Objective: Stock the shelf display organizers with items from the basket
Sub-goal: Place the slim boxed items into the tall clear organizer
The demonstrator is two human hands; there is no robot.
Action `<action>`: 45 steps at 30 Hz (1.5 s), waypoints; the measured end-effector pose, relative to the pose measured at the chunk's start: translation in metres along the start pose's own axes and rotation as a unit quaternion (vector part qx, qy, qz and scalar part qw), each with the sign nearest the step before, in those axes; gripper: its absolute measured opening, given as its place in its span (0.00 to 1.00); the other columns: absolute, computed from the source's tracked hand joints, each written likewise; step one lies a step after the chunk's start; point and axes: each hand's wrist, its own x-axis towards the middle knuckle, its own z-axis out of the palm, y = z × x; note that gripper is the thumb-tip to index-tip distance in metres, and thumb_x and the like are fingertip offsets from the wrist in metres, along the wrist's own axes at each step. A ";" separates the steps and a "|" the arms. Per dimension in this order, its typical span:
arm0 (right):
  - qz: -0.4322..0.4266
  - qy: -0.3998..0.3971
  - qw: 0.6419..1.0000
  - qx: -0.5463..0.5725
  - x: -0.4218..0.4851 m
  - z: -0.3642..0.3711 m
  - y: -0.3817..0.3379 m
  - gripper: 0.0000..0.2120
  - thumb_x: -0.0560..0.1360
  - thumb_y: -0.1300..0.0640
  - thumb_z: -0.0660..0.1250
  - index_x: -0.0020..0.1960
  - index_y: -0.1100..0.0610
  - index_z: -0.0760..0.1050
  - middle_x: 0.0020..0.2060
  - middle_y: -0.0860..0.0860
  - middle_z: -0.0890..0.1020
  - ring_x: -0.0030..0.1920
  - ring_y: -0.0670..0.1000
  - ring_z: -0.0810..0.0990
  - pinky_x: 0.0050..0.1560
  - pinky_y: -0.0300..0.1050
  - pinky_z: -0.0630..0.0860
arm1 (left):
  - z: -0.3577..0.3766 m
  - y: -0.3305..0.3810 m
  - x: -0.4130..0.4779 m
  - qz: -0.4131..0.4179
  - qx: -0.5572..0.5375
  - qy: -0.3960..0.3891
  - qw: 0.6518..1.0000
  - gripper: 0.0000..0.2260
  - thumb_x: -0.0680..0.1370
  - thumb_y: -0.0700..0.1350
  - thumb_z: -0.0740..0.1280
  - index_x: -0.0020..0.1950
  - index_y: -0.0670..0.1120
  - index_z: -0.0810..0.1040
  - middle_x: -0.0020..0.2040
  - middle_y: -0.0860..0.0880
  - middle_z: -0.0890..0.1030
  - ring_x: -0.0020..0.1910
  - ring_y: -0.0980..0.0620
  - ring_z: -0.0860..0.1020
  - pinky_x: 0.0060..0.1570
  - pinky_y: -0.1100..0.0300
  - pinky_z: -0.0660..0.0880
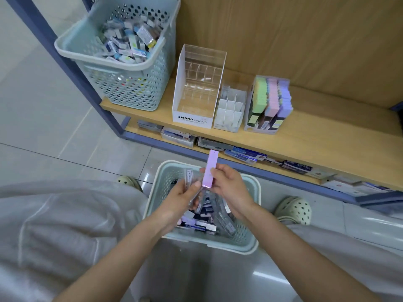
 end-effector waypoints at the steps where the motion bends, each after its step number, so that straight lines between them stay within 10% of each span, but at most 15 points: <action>1: -0.012 0.018 1.000 0.000 -0.002 0.001 -0.005 0.08 0.81 0.63 0.56 0.50 0.55 0.72 0.50 0.54 0.82 0.45 0.53 0.82 0.47 0.45 0.81 | 0.000 0.005 -0.003 0.008 0.007 0.008 1.000 0.06 0.81 0.45 0.59 0.50 0.42 0.71 0.32 0.52 0.74 0.29 0.56 0.70 0.32 0.65 0.70; 6: -0.082 0.054 0.994 -0.051 -0.016 -0.009 -0.032 0.06 0.81 0.62 0.56 0.57 0.60 0.67 0.42 0.53 0.80 0.36 0.48 0.78 0.36 0.40 0.80 | -0.005 0.040 -0.019 0.024 0.003 0.028 0.999 0.11 0.80 0.48 0.60 0.54 0.42 0.71 0.39 0.49 0.76 0.36 0.52 0.74 0.48 0.51 0.74; 14: -0.177 -0.006 0.955 -0.239 -0.037 -0.033 -0.079 0.09 0.77 0.62 0.64 0.50 0.49 0.76 0.35 0.45 0.79 0.32 0.38 0.77 0.39 0.31 0.74 | 0.011 0.103 -0.021 0.100 -0.002 0.068 0.993 0.07 0.81 0.40 0.59 0.58 0.43 0.69 0.46 0.47 0.75 0.40 0.53 0.74 0.36 0.63 0.76; 20: -0.194 0.014 0.971 -0.137 -0.044 -0.045 -0.107 0.07 0.74 0.66 0.66 0.48 0.56 0.77 0.35 0.50 0.84 0.36 0.46 0.83 0.40 0.34 0.78 | 0.020 0.126 -0.010 0.114 0.095 0.072 0.986 0.02 0.80 0.42 0.59 0.53 0.46 0.67 0.42 0.47 0.74 0.37 0.52 0.74 0.45 0.51 0.75; 25: -0.205 0.063 0.971 -0.102 -0.037 -0.069 -0.134 0.07 0.78 0.67 0.61 0.52 0.59 0.74 0.43 0.55 0.82 0.39 0.44 0.84 0.42 0.32 0.78 | 0.031 0.157 0.002 0.153 0.121 0.034 0.980 0.03 0.80 0.44 0.60 0.49 0.49 0.67 0.41 0.48 0.75 0.35 0.54 0.74 0.37 0.60 0.73; 34: -0.271 0.209 0.882 -0.326 0.018 -0.102 -0.159 0.05 0.76 0.61 0.66 0.47 0.52 0.76 0.36 0.45 0.82 0.36 0.39 0.81 0.40 0.25 0.72 | 0.031 0.199 0.047 0.220 0.172 0.029 0.960 0.06 0.80 0.44 0.61 0.56 0.47 0.69 0.49 0.46 0.77 0.40 0.54 0.75 0.40 0.60 0.77; 45: -0.384 0.159 0.823 -0.387 0.107 -0.045 -0.182 0.06 0.78 0.60 0.64 0.53 0.55 0.77 0.46 0.48 0.79 0.42 0.42 0.77 0.44 0.28 0.73 | 0.001 0.232 0.080 0.230 0.090 0.120 0.962 0.04 0.81 0.43 0.59 0.56 0.49 0.68 0.48 0.49 0.74 0.42 0.53 0.74 0.35 0.64 0.74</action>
